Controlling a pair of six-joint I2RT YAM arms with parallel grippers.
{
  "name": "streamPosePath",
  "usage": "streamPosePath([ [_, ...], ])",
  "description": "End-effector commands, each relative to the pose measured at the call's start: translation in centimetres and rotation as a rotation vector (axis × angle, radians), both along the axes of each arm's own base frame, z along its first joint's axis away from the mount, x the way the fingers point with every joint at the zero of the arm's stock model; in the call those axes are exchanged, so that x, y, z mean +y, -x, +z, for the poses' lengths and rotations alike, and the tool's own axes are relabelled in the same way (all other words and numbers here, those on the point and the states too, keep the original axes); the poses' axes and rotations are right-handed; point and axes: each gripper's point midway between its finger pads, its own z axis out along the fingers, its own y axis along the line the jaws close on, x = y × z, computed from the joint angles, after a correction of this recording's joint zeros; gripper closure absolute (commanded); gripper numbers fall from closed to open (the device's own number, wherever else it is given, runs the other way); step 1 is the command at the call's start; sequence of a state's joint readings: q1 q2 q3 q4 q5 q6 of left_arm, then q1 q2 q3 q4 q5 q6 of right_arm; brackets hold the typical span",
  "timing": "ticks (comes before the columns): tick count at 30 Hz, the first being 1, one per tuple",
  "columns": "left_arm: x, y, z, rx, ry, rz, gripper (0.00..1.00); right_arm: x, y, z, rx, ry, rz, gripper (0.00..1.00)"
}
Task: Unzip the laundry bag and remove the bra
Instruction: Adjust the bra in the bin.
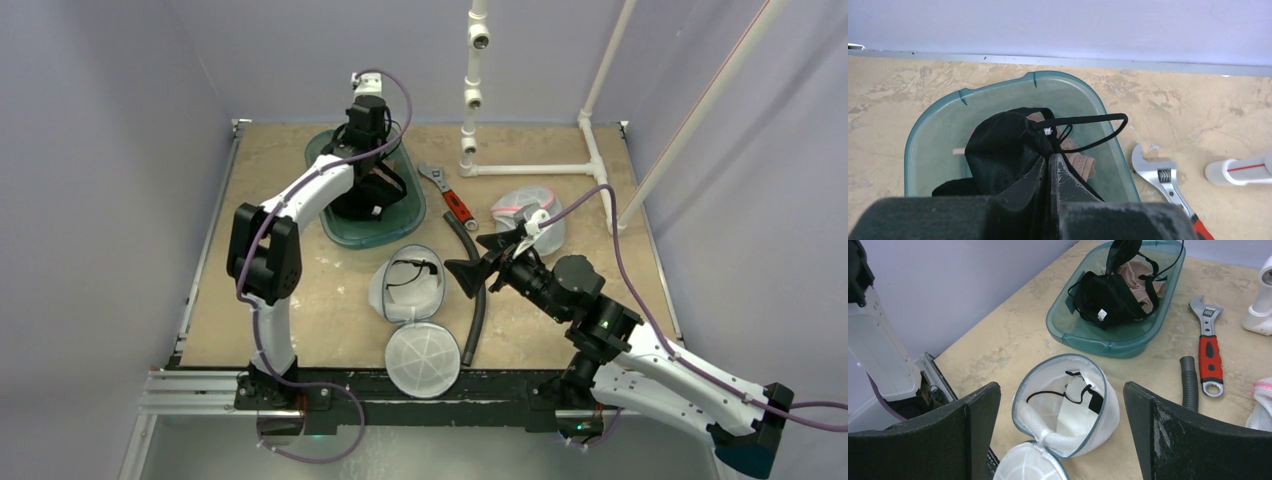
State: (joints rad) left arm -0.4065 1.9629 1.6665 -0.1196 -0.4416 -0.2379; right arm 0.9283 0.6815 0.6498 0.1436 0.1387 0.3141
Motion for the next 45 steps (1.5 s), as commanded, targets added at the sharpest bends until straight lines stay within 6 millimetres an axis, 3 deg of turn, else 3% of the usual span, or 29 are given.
streamPosePath([
  [1,-0.1,-2.4,0.4,-0.063,-0.02,0.016,1.0,0.0,-0.3,-0.1,0.004,-0.002,-0.012,0.05],
  [6,-0.6,-3.1,-2.8,0.0,-0.04,0.005,1.0,0.1,-0.5,-0.1,0.002,0.007,-0.018,0.05],
  [9,-0.9,-3.1,-3.9,0.029,-0.041,-0.008,0.77,0.2,-0.5,-0.3,0.005,0.009,-0.015,0.05],
  [11,-1.1,-3.1,-3.4,0.032,-0.035,-0.014,0.61,0.3,-0.6,-0.4,0.006,0.01,-0.015,0.05],
  [14,-1.2,-2.6,-0.2,0.003,-0.01,-0.029,0.48,0.3,-0.5,-0.3,0.005,0.007,-0.012,0.05],
  [19,-0.8,0.5,8.4,-0.089,0.057,-0.058,0.4,0.2,-0.3,-0.1,-0.003,-0.008,-0.005,0.05],
  [22,0.1,3.9,9.5,-0.073,0.101,-0.057,0.4,0.2,-0.2,0.2,-0.006,-0.017,-0.002,0.05],
  [25,0.8,7.6,8.3,-0.059,0.172,-0.088,0.38,0.2,-0.1,0.4,-0.012,-0.023,0.002,0.05],
  [27,1.3,10.0,7.1,-0.052,0.197,-0.126,0.28,0.1,0.0,0.6,-0.015,-0.027,0.003,0.05],
  [32,2.7,13.1,4.4,0.042,0.325,-0.397,0.21,0.0,0.1,0.9,-0.018,-0.032,0.004,0.05],
  [34,2.9,13.9,2.9,0.087,0.334,-0.467,0.21,0.1,0.1,1.0,-0.02,-0.035,0.008,0.05],
  [37,1.4,14.5,1.3,0.109,0.359,-0.563,0.2,0.2,0.1,1.2,-0.024,-0.041,0.012,0.05],
  [41,0.4,14.3,-3.3,0.235,0.355,-0.641,0.2,0.2,0.1,1.6,-0.029,-0.041,0.015,0.05],
  [45,0.6,13.5,-4.5,0.195,0.295,-0.665,0.2,0.1,0.4,1.8,-0.037,-0.051,0.022,0.05],
])
